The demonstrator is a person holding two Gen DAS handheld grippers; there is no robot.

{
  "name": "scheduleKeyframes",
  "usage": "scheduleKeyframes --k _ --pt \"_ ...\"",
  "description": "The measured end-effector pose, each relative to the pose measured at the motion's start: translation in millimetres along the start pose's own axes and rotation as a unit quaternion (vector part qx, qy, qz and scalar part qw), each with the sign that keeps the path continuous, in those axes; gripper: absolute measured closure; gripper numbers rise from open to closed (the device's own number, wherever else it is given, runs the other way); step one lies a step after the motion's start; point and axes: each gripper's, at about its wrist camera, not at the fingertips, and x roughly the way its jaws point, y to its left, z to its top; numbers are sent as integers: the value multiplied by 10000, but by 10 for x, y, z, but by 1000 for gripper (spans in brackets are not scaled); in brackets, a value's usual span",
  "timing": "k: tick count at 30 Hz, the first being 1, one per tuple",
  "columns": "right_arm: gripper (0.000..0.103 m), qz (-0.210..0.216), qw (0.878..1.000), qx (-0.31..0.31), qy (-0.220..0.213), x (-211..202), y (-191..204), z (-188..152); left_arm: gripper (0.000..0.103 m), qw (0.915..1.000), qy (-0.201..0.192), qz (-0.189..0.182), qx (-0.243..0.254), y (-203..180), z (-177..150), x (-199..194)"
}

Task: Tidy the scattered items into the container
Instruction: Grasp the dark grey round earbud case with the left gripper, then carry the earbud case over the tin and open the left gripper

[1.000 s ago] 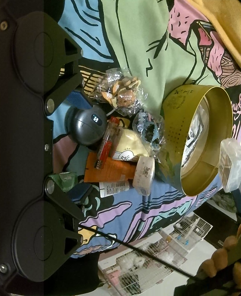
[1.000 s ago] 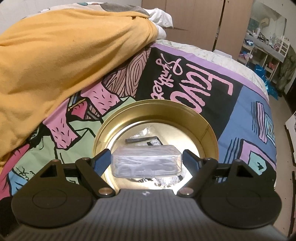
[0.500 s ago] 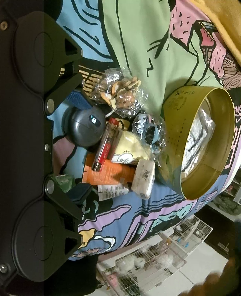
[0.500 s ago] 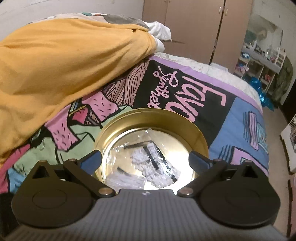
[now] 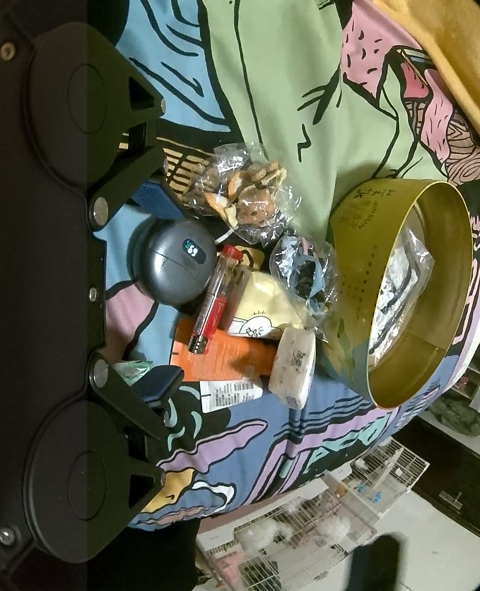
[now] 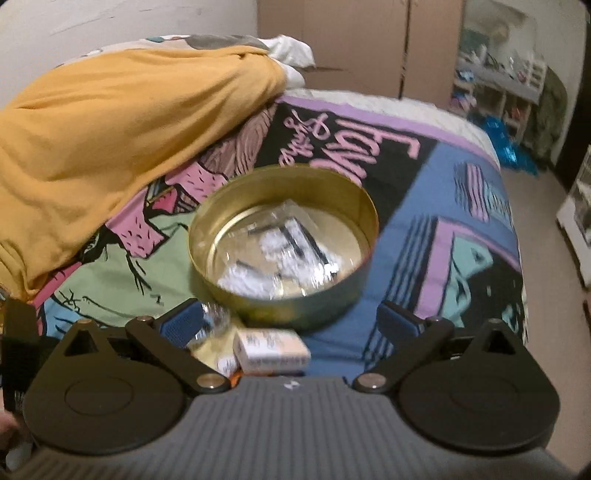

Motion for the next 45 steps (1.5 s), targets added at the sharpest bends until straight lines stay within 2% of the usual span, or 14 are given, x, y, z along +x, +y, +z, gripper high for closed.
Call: scheduleKeyframes --k 6,12,14,15,17,24,45 --pt "0 -27 9988 387 307 -16 -171 -397 19 9998 65 163 79 1 52 106" --pt "0 -110 9974 507 508 -12 -240 -649 26 9989 294 329 152 7 61 294" --pt "0 -129 9971 542 525 -19 -268 -687 43 9987 215 433 186 11 55 316" --pt "0 -124 9969 560 530 -22 -279 -702 45 9986 184 474 165 24 54 320" --pt "0 -115 9967 594 542 -25 -294 -725 45 9991 160 388 38 60 60 318" --pt "0 -47 9964 609 582 -8 -284 -739 45 9992 121 373 107 31 23 182" --pt "0 20 9952 603 775 47 -247 -881 45 9976 -491 350 338 -221 157 -464"
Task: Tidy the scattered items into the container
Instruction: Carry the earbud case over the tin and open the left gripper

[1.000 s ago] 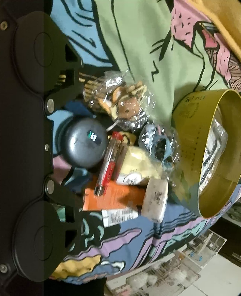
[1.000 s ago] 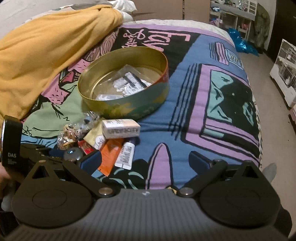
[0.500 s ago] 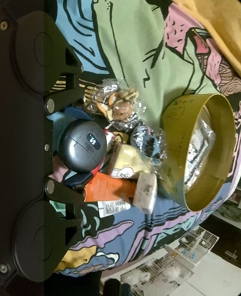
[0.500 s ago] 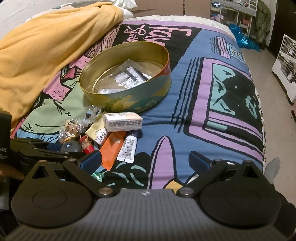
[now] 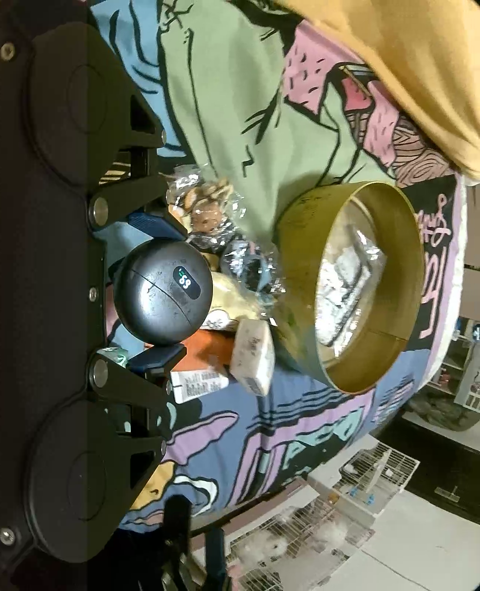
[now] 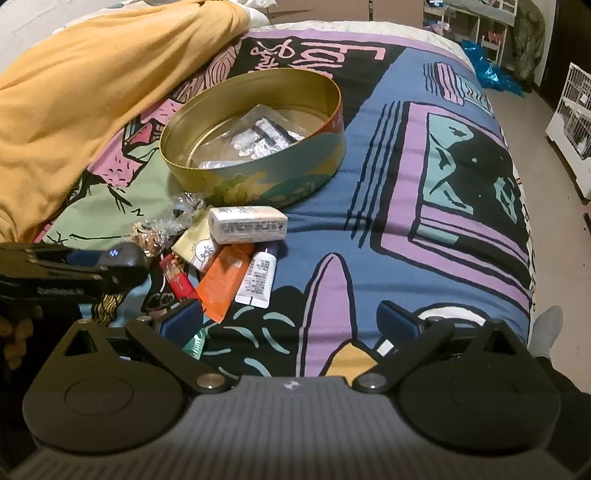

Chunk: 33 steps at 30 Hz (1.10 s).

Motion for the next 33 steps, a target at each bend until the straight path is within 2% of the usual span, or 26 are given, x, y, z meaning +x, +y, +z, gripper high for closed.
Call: scheduleKeyframes --k 18,33 --pt "0 39 10000 79 -13 -28 -56 -39 45 9986 -489 20 175 -40 314 -409" --pt "0 54 9999 151 45 7 -106 -62 45 9967 -713 102 380 -83 586 -502"
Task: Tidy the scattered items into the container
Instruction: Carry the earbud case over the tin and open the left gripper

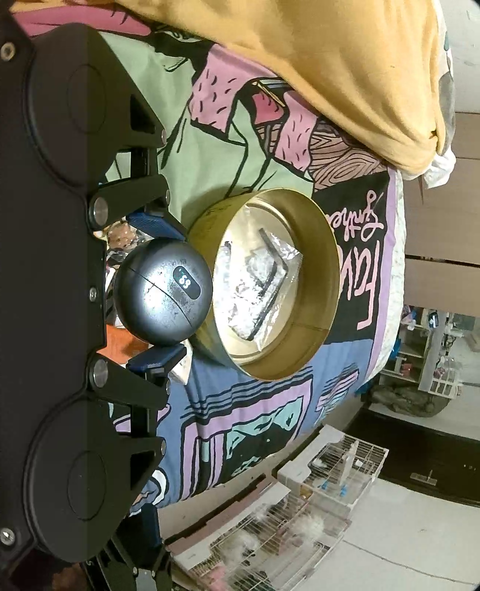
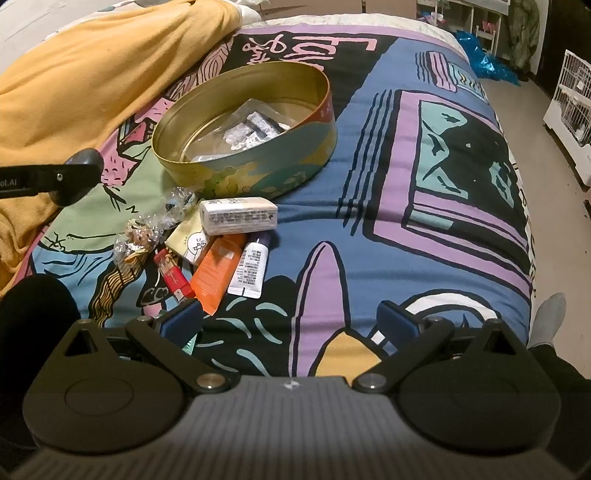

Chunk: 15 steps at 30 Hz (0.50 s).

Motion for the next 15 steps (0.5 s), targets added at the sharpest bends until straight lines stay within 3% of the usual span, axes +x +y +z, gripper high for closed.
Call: scheduleKeyframes --k 15 --pt "0 2 9999 8 125 101 -23 -2 45 9995 -199 -60 238 -61 388 87"
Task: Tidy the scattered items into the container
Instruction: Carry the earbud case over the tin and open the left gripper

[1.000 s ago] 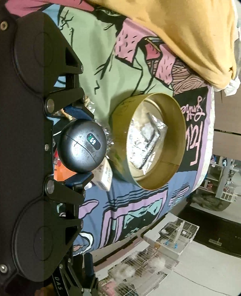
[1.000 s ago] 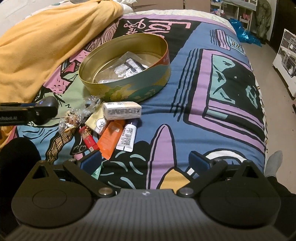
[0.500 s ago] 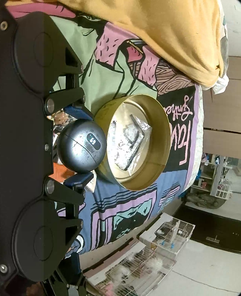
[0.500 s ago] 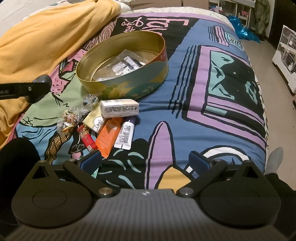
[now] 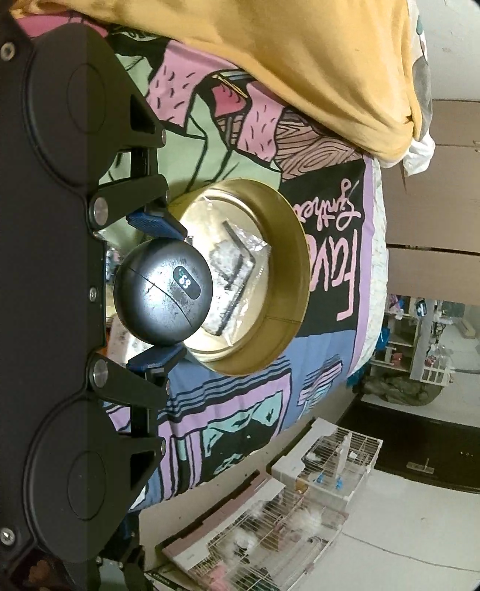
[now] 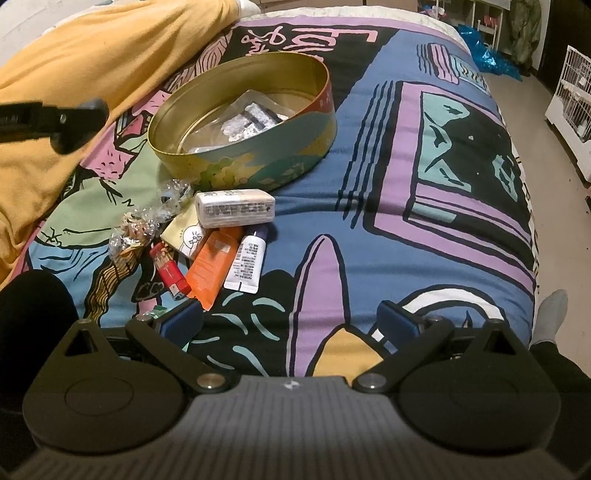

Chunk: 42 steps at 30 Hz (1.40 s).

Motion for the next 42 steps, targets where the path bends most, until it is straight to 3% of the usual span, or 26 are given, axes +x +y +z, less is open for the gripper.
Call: scheduleKeyframes --k 12,23,37,39,40,42 --pt "0 3 10000 10 43 52 -33 33 45 9999 -16 7 163 -52 282 211" --pt "0 -32 10000 -40 73 68 0 55 45 9999 92 96 56 -55 679 735" --pt "0 -135 9998 -118 92 30 67 84 44 9977 -38 428 -530 160 971 1246" --pt "0 -146 9998 -130 91 28 88 98 29 9966 -205 523 -608 222 976 1227" --pt "0 -150 9998 -137 89 28 103 104 16 9958 -352 575 -622 243 965 1184" --pt "0 -156 9997 -162 72 17 131 115 9 9953 -523 533 -617 279 941 1108"
